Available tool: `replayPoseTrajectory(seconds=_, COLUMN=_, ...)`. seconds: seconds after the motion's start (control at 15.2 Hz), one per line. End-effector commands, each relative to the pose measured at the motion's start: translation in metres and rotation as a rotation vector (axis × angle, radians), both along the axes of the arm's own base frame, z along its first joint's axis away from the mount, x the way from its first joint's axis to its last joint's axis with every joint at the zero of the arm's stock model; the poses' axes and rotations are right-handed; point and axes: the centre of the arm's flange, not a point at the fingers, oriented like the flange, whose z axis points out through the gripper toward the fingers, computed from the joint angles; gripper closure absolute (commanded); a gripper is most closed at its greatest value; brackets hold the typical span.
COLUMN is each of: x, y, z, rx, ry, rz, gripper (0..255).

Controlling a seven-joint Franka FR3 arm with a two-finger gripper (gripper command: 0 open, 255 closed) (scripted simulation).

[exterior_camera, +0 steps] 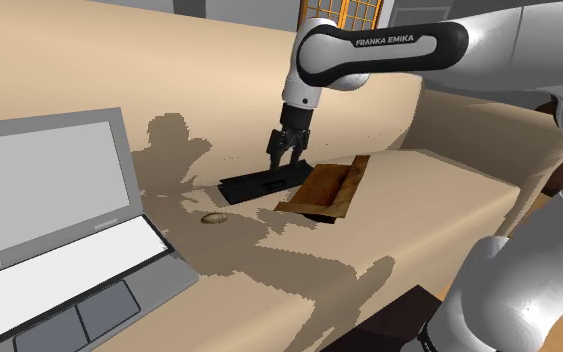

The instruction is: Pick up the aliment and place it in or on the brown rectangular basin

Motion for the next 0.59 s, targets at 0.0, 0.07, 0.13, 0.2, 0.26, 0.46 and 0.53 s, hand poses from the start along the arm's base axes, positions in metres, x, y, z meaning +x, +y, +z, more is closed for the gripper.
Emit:
replayPoseTrajectory(seconds=0.0, x=0.013, y=0.021, z=-0.007, rx=0.021, ry=0.025, rz=0.031, gripper=0)
replayPoseTrajectory(seconds=0.07, x=0.020, y=0.031, z=-0.012, rx=0.031, ry=0.037, rz=0.046, gripper=0)
replayPoseTrajectory(seconds=0.13, x=0.027, y=0.041, z=-0.018, rx=0.040, ry=0.049, rz=0.062, gripper=0)
replayPoseTrajectory(seconds=0.2, x=0.034, y=0.051, z=-0.023, rx=0.050, ry=0.061, rz=0.077, gripper=0)
replayPoseTrajectory(seconds=0.26, x=0.040, y=0.062, z=-0.028, rx=0.060, ry=0.073, rz=0.092, gripper=0)
replayPoseTrajectory(seconds=0.46, x=0.058, y=0.094, z=-0.044, rx=0.090, ry=0.110, rz=0.138, gripper=0)
replayPoseTrajectory(seconds=0.53, x=0.063, y=0.105, z=-0.049, rx=0.099, ry=0.122, rz=0.153, gripper=0)
